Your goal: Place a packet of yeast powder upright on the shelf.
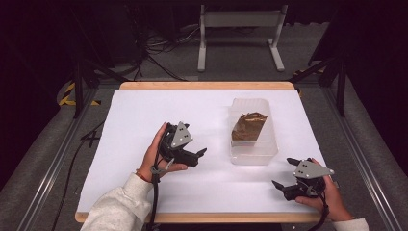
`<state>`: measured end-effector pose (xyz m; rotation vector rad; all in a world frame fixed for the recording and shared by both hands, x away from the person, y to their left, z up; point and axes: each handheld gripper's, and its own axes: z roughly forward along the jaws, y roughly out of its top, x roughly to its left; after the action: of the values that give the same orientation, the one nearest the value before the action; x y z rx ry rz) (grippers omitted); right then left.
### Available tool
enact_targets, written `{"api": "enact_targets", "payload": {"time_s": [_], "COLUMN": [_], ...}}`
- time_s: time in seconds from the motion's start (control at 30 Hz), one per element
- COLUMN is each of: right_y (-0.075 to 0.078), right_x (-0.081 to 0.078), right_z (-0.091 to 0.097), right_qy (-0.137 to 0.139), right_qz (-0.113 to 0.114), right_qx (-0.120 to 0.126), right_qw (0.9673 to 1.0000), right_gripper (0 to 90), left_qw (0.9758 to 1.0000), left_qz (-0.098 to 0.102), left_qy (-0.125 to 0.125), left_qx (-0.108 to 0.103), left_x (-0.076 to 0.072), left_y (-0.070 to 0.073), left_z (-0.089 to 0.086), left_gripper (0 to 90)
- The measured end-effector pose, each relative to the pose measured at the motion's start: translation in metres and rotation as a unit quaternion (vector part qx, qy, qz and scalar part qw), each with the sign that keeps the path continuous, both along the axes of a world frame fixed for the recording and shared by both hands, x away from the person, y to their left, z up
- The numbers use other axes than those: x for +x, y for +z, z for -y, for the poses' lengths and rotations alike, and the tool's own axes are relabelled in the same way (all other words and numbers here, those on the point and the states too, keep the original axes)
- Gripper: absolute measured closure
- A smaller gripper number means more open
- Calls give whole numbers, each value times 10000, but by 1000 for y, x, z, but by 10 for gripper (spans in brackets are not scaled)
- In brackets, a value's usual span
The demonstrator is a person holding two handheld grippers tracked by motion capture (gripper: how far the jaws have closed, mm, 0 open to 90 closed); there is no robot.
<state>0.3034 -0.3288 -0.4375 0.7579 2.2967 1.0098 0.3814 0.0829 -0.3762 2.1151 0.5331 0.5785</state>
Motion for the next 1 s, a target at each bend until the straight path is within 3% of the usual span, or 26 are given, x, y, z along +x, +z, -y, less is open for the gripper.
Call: {"api": "enact_targets", "payload": {"time_s": [0.27,0.43,0.67,1.0], "right_y": [0,0,0,-1], "right_x": [0,0,0,0], "right_z": [0,0,0,-1], "right_qy": [3,1,11,27], "right_qz": [-1,9,40,10], "right_qx": [-3,-20,-48,-67], "right_qw": [10000,10000,10000,10000], "right_gripper": [86,86,86,86], "left_qw": [9997,9995,9981,9969], "left_qz": [30,23,97,61], "left_qy": [115,152,287,411], "left_qx": [235,266,534,670], "left_x": [-3,-5,-10,-15], "left_y": [-9,-13,-21,-28], "left_z": [-12,-21,-33,-52], "left_gripper": [55,55,56,56]}}
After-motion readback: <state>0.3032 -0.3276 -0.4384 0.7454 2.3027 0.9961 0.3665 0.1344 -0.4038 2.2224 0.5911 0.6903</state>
